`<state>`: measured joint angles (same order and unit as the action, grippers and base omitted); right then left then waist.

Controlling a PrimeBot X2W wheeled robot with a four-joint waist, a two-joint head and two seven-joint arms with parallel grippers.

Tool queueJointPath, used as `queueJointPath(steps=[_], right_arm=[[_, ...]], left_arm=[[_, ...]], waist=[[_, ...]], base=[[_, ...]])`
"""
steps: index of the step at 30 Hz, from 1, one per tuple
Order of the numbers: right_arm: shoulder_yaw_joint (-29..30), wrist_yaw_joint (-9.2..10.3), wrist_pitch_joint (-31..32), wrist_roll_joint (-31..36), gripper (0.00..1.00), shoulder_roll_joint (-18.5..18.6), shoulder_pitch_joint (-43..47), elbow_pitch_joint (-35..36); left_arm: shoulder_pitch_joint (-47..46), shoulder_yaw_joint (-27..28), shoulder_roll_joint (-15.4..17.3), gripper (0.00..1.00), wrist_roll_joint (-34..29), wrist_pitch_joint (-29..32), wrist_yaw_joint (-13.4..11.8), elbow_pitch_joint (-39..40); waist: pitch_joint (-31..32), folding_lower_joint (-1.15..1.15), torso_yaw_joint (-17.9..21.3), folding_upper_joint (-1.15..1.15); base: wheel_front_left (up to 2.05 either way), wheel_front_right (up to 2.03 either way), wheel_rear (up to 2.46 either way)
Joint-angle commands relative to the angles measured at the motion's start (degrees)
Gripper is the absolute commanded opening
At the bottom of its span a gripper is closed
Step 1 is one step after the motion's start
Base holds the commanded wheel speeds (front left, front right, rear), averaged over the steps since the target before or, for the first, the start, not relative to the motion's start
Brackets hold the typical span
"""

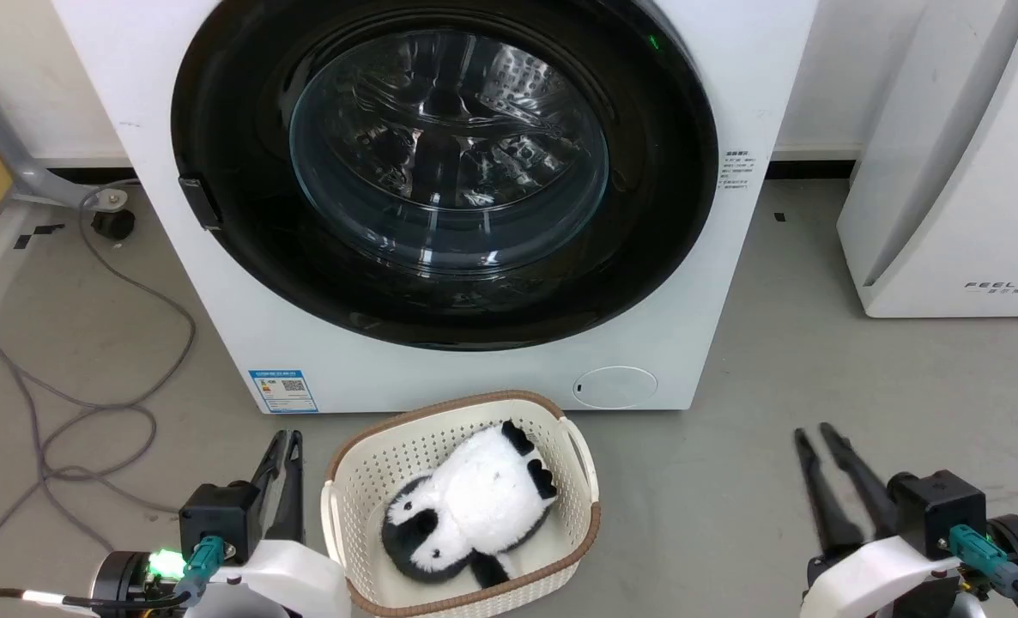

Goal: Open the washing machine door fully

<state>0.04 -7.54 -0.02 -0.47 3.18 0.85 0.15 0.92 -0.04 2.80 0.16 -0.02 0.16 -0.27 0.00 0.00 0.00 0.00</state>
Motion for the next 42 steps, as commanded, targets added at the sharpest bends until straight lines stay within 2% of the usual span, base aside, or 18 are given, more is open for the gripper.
queueJointPath(steps=[1, 25, 42], right_arm=[[0.00, 0.00, -0.03, -0.01, 1.00, 0.01, 0.01, 0.00], [-0.11, 0.01, -2.62, -3.33, 1.00, 0.53, 0.46, 0.36], [0.43, 0.02, -2.85, -14.24, 1.00, 3.20, -1.95, -0.03]], left_arm=[[0.00, -0.02, 0.00, 1.00, 0.01, -0.03, 0.00, -0.01], [-0.10, -1.70, 0.01, 1.00, 0.79, -2.62, 0.20, -0.57], [-0.73, -3.07, 0.03, 1.00, 1.39, -4.66, 0.42, -0.86]], waist=[[0.00, 0.00, 0.00, 0.00], [-0.71, 0.00, -0.10, 0.00], [-2.36, 0.00, -0.26, 0.00]], base=[[0.00, 0.00, 0.00], [0.00, 0.00, 0.00], [0.00, 0.00, 0.00]])
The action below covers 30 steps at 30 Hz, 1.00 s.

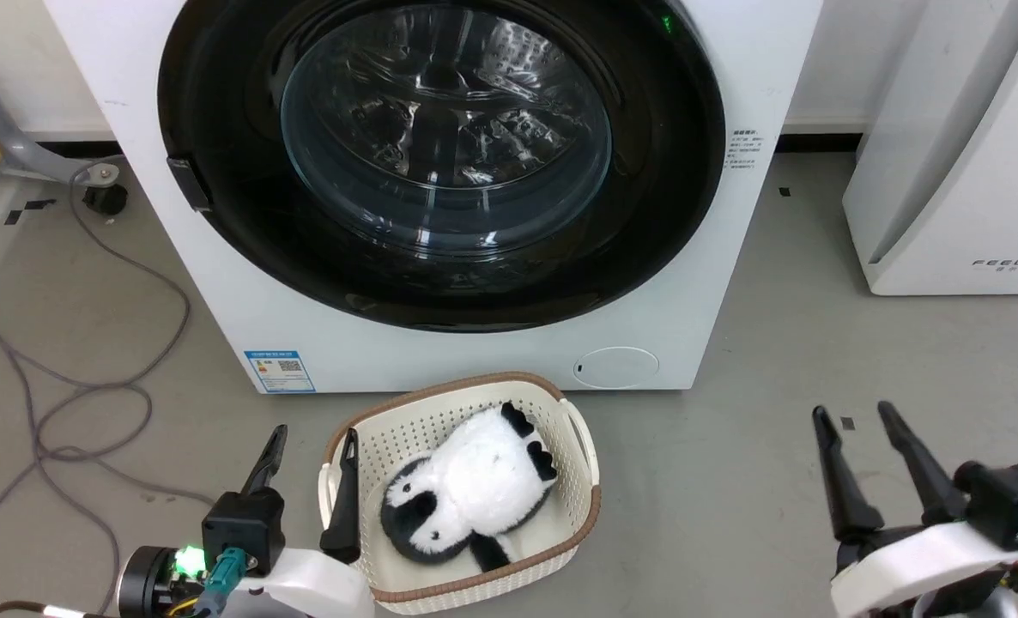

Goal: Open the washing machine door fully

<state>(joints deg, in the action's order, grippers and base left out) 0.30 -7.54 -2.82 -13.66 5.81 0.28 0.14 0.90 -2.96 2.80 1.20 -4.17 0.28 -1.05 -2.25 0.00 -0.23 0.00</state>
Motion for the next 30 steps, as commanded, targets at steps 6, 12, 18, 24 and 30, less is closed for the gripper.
queueJointPath(steps=[6, 12, 18, 24, 30], right_arm=[[1.37, 0.02, 0.82, -6.13, 1.00, 1.58, -3.19, 0.22], [2.20, 0.02, 1.39, -10.30, 1.00, 2.56, -5.49, 0.04], [3.37, 0.02, 2.79, -14.82, 1.00, 3.14, -7.93, -0.67], [4.21, 0.03, 4.72, -18.18, 1.00, 4.13, -10.39, -1.12], [5.28, 0.03, 6.85, -22.67, 1.00, 4.04, -13.44, -1.86]], left_arm=[[-1.12, -0.81, 0.03, 1.00, 0.62, -1.23, 0.30, -0.18], [-1.57, -1.42, 0.03, 1.00, 0.84, -1.95, 0.39, -0.39], [-2.11, -2.18, 0.04, 1.00, 1.12, -2.67, 0.37, -0.54], [-2.60, -2.74, 0.04, 1.00, 1.24, -3.38, 0.32, -0.28], [-3.25, -3.19, 0.04, 1.00, 1.12, -4.10, 0.54, -0.35]], waist=[[-0.97, 0.00, -0.27, 0.00], [-1.86, 0.00, -0.61, 0.00], [-2.76, 0.00, -1.12, 0.00], [-4.06, 0.00, -1.55, 0.00], [-5.65, 0.00, -1.83, 0.00]], base=[[0.00, 0.00, 0.00], [0.00, 0.00, 0.00], [0.00, 0.00, 0.00], [0.00, 0.00, 0.00], [0.00, 0.00, 0.00]])
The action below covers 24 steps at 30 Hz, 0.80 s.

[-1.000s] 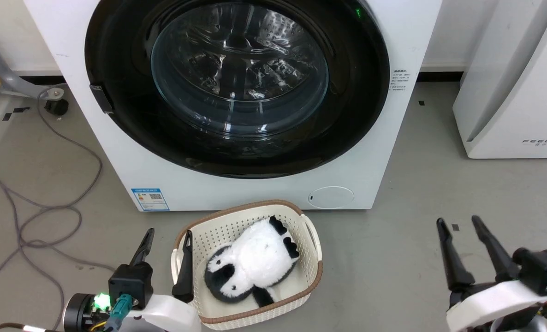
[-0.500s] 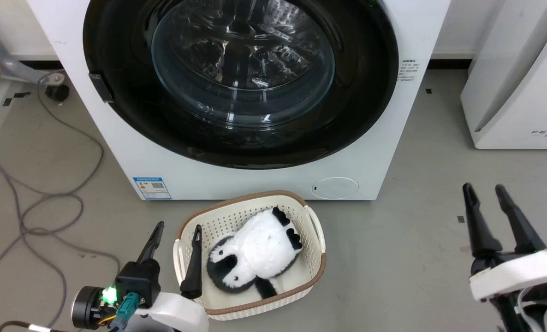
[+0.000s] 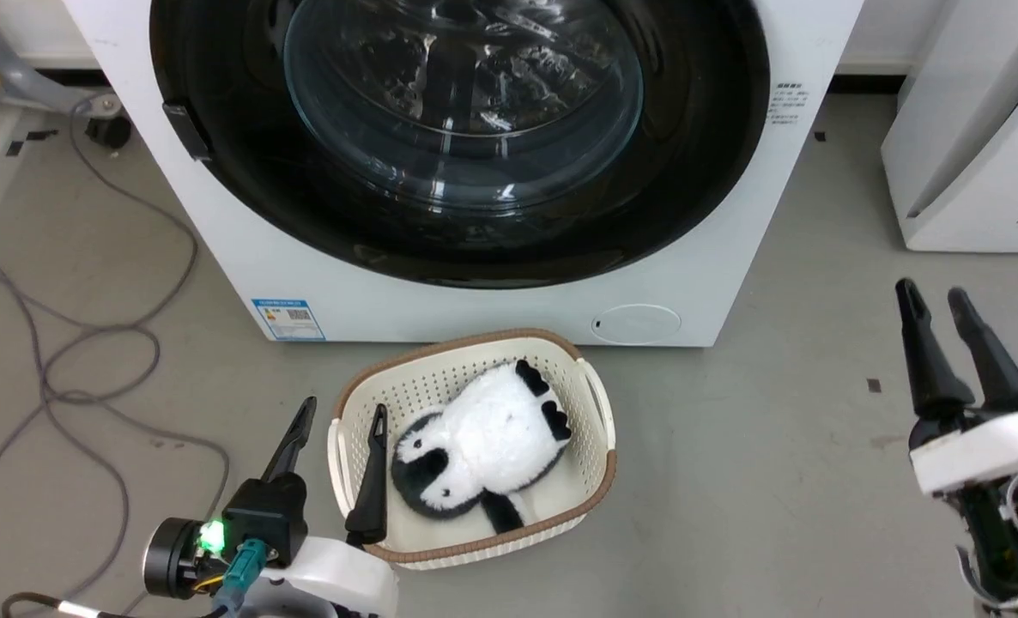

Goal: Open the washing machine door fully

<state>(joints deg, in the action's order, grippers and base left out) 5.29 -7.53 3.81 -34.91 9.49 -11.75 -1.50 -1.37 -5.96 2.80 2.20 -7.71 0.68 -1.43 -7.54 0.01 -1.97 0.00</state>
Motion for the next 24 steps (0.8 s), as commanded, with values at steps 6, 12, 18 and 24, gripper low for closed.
queueJointPath(steps=[6, 12, 18, 24], right_arm=[[1.07, 0.02, 1.84, -4.25, 0.76, 0.67, -4.65, -1.03], [2.08, 0.02, 3.73, -7.00, 0.00, 1.07, -7.89, -1.64], [3.95, 0.03, 9.01, -12.25, 0.00, 1.25, -12.88, -4.10], [5.87, 0.03, 16.54, -15.89, 0.00, 2.11, -19.93, -8.97]], left_arm=[[-1.81, -1.08, 0.05, 1.00, 0.34, -1.28, 0.15, -0.02], [-2.46, -1.81, 0.05, 1.00, 0.56, -1.88, 0.10, -0.04], [-3.21, -2.26, 0.06, 1.00, 0.87, -2.60, -0.02, 0.16], [-4.25, -2.84, 0.06, 1.00, 0.90, -3.32, 0.26, 0.47]], waist=[[-1.79, 0.00, -0.41, 0.00], [-3.07, 0.00, -0.75, 0.00], [-4.81, 0.00, -1.32, 0.00], [-7.14, 0.00, -2.23, 0.00]], base=[[0.00, 0.00, 0.00], [0.00, 0.00, 0.00], [0.00, 0.00, 0.00], [0.00, 0.00, 0.00]])
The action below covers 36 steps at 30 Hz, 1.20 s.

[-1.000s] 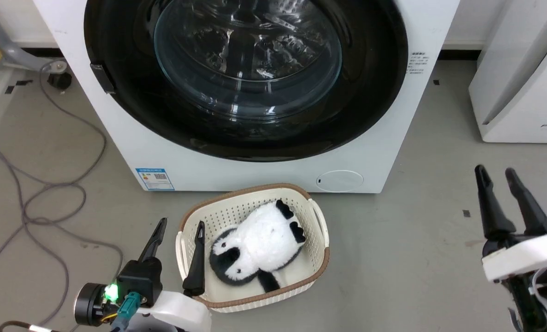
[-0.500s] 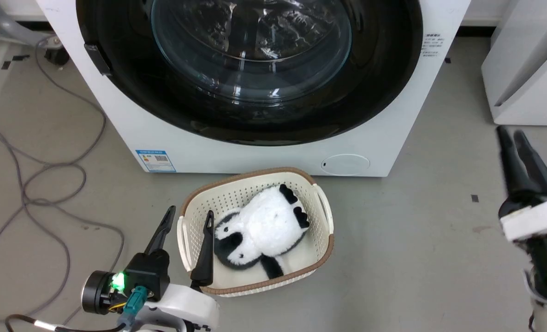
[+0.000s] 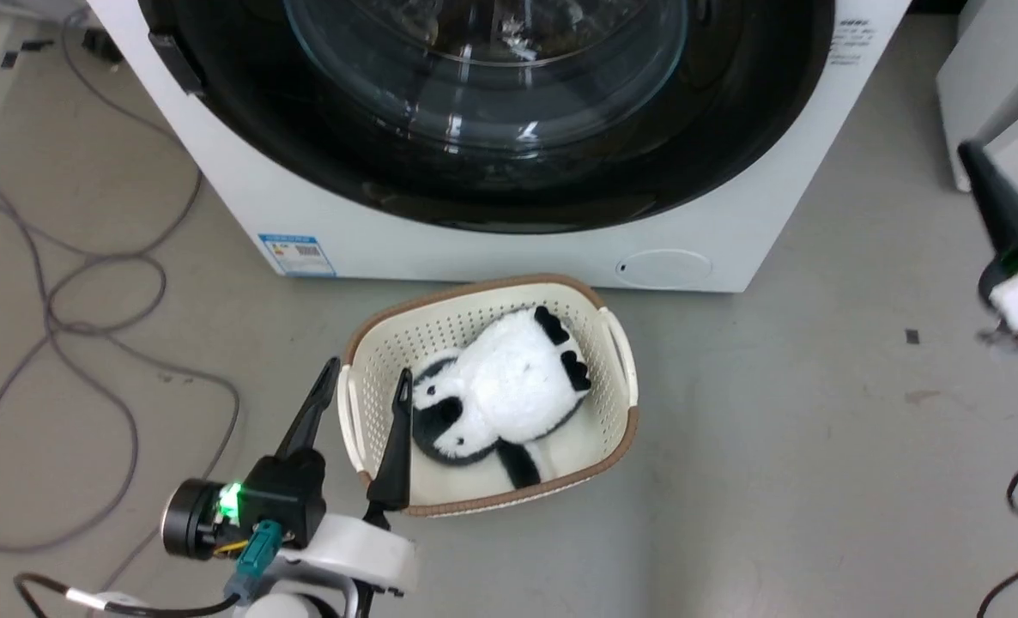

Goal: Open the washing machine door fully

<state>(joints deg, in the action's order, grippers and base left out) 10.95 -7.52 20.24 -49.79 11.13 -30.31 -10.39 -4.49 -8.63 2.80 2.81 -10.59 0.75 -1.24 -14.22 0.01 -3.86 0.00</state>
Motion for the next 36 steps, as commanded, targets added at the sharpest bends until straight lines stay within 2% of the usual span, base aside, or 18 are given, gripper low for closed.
queueJointPath(steps=[1, 12, 20, 30, 36], right_arm=[[0.58, 0.02, 1.22, -1.32, 0.00, 0.61, -2.77, -0.95], [4.92, 0.02, 10.28, -0.58, 0.00, 1.74, -18.32, -10.11], [11.22, 0.03, 14.84, 0.81, 0.00, 2.67, -28.89, -18.22], [17.54, 0.03, 26.10, 1.57, 0.00, 1.50, -39.63, -25.13], [20.47, 0.03, 30.92, 3.81, 0.00, 0.10, -42.69, -25.99]], left_arm=[[-1.34, -0.34, 0.06, 1.00, 0.32, -0.56, 0.21, 0.31], [-3.46, -2.62, 0.07, 1.00, 1.34, -1.87, -0.19, 0.47], [-5.06, -4.24, 0.07, 1.00, 2.25, -2.83, -0.75, 0.74], [-6.53, -6.19, 0.08, 1.00, 3.63, -4.03, -1.53, 0.74], [-7.21, -6.69, 0.08, 1.00, 3.92, -4.41, -1.64, 0.84]], waist=[[-0.90, -0.01, -0.55, 0.00], [-5.82, -0.01, -3.21, 0.00], [-8.92, -0.01, -5.19, 0.00], [-12.27, -0.01, -6.78, 0.00], [-13.44, -0.01, -7.29, 0.00]], base=[[0.00, 0.00, 0.00], [0.00, 0.00, 0.00], [0.00, 0.00, 0.00], [0.00, 0.00, 0.00], [0.00, 0.00, 0.00]])
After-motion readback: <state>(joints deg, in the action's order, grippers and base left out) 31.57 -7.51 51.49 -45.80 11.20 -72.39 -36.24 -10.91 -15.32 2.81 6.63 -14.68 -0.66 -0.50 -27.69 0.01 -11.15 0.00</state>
